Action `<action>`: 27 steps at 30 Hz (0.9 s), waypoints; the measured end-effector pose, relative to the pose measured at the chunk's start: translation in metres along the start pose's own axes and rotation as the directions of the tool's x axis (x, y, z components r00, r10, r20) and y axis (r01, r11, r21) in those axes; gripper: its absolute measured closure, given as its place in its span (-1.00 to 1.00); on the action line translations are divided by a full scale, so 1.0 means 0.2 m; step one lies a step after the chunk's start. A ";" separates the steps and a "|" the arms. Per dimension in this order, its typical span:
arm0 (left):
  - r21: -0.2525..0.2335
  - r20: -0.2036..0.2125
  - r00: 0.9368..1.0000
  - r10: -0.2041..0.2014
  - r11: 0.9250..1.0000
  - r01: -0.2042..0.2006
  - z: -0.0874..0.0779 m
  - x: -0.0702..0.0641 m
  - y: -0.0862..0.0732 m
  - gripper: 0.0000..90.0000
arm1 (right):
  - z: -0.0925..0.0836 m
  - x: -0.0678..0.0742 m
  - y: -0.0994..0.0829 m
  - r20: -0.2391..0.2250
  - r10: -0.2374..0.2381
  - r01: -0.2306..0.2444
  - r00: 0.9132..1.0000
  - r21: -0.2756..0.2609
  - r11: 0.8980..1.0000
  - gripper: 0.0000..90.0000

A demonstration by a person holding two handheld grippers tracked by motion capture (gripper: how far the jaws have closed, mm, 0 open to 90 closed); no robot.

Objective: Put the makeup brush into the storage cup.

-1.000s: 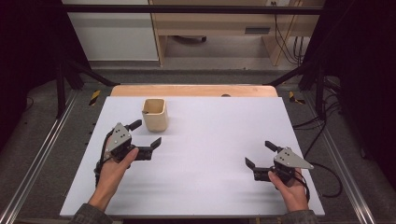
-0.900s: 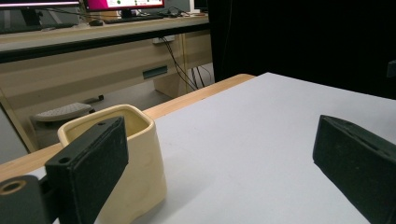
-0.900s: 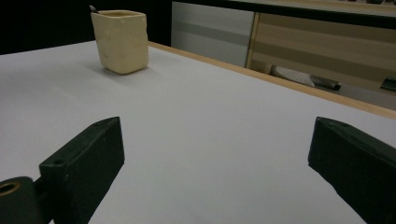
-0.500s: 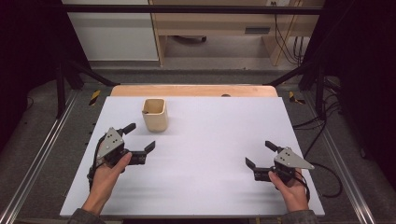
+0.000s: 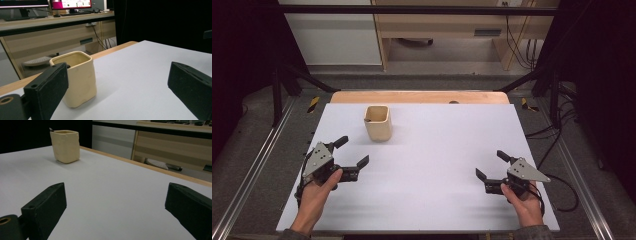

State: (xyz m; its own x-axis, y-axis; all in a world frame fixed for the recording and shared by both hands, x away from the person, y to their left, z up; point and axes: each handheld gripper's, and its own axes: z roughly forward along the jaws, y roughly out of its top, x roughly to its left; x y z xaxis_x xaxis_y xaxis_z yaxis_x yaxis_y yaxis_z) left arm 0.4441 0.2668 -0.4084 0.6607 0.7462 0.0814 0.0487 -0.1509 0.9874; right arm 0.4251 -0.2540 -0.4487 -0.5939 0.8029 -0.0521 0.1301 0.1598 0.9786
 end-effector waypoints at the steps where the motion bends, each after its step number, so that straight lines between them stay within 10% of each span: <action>1: -0.006 -0.001 1.000 -0.004 1.000 0.004 0.00 0.00 0.00 -0.93 | 0.00 0.00 0.00 0.000 0.000 0.000 1.000 -0.002 1.000 -0.91; 27: -0.044 -0.016 1.000 -0.002 0.999 0.002 -0.14 0.04 -0.07 -0.93 | -0.02 -0.02 0.01 -0.001 -0.006 0.006 1.000 -0.019 1.000 -0.91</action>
State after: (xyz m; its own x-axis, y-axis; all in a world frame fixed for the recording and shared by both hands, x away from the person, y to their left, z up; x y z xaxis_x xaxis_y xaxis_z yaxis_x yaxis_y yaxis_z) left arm 0.4289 0.2932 -0.4187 0.6485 0.7569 0.0812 0.0171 -0.1211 0.9925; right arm 0.4237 -0.2592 -0.4463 -0.5957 0.8011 -0.0580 0.1113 0.1538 0.9818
